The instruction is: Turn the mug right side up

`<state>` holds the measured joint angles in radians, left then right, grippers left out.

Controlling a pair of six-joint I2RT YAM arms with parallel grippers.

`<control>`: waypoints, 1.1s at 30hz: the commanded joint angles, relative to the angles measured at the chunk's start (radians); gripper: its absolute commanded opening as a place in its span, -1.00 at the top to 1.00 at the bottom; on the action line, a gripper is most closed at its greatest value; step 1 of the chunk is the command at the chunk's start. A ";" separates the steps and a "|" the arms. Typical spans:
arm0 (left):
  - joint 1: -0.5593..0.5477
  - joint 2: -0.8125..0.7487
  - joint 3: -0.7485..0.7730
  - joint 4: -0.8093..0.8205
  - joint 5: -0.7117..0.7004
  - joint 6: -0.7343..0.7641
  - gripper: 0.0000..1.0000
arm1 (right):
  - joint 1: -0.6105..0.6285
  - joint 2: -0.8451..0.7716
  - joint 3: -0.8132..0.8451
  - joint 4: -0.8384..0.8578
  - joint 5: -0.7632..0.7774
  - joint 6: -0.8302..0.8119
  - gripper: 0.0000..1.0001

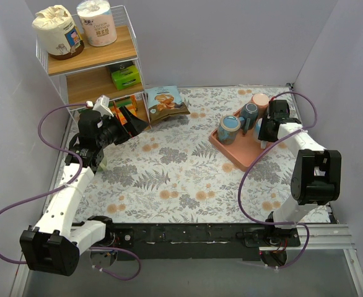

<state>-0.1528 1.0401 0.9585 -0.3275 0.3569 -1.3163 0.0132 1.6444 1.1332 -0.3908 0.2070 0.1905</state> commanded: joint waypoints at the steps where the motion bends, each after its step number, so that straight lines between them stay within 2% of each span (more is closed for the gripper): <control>1: -0.005 -0.003 0.031 0.016 0.014 0.005 -0.96 | -0.002 0.018 0.039 0.038 0.000 -0.037 0.17; 8: -0.005 -0.006 0.026 0.016 0.016 0.003 -0.96 | -0.004 0.022 0.019 0.058 -0.008 -0.063 0.31; 13: -0.005 -0.011 0.023 0.016 0.017 0.003 -0.96 | -0.002 0.017 0.020 0.053 -0.011 -0.069 0.72; 15: -0.005 -0.014 0.020 0.018 0.020 0.000 -0.96 | -0.004 0.011 0.022 0.044 -0.012 -0.071 0.95; 28: -0.007 -0.035 -0.013 0.028 0.042 -0.026 -0.96 | -0.004 -0.167 0.019 0.020 -0.096 -0.033 0.97; 33: -0.008 -0.035 -0.021 0.041 0.062 -0.040 -0.96 | -0.004 -0.239 0.065 -0.003 -0.101 -0.008 0.97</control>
<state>-0.1547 1.0313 0.9482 -0.3058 0.3866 -1.3426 0.0135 1.5009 1.1313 -0.4419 0.1184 0.1555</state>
